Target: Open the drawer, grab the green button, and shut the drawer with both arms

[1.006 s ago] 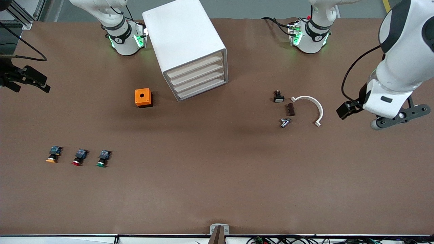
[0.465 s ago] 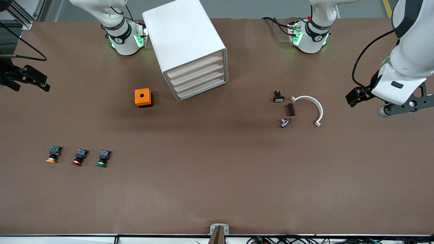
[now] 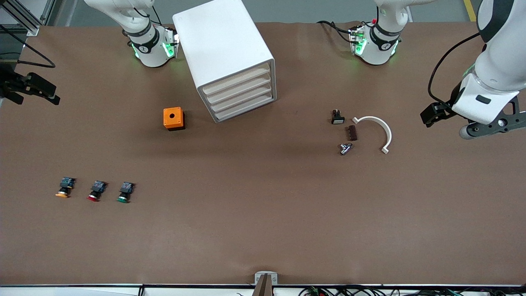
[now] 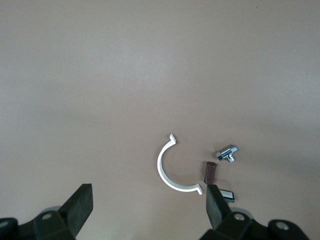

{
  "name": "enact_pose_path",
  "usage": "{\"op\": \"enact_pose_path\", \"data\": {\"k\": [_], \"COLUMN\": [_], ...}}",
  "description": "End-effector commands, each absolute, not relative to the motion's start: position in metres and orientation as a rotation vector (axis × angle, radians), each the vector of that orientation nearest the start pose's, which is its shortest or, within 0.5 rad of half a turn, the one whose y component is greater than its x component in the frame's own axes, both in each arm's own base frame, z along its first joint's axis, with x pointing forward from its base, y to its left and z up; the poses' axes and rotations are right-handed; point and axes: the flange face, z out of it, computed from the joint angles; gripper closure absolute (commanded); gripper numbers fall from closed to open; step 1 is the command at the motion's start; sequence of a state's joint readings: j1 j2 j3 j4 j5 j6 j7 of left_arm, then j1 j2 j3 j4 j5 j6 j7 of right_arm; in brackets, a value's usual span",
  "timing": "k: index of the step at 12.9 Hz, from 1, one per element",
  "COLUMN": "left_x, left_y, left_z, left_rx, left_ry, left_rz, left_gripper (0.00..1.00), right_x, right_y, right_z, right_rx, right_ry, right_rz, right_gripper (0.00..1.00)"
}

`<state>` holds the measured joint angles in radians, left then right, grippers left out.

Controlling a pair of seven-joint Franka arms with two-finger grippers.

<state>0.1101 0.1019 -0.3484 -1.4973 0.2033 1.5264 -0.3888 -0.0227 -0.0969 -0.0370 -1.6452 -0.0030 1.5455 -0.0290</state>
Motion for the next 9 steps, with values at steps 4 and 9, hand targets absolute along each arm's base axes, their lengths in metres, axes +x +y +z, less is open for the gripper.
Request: {"op": "enact_pose_path", "data": {"k": [4,9], "left_x": [0.5614,0.5618], "left_y": [-0.1034,-0.1058], "left_z": [0.6082,0.6085], "left_rx": [-2.954,-2.991], "left_ry": [-0.203,-0.214], "left_rz": [0.024,0.032], "left_gripper": [0.00,0.00], "right_x": [0.5169,0.5165], "right_y": [-0.0303,-0.0279], "right_z": [0.6484,0.6480], "right_rx": [-3.111,-3.105], "right_ry": [0.117,0.109], "right_rz": [-0.003,0.004], "right_gripper": [0.00,0.00]}}
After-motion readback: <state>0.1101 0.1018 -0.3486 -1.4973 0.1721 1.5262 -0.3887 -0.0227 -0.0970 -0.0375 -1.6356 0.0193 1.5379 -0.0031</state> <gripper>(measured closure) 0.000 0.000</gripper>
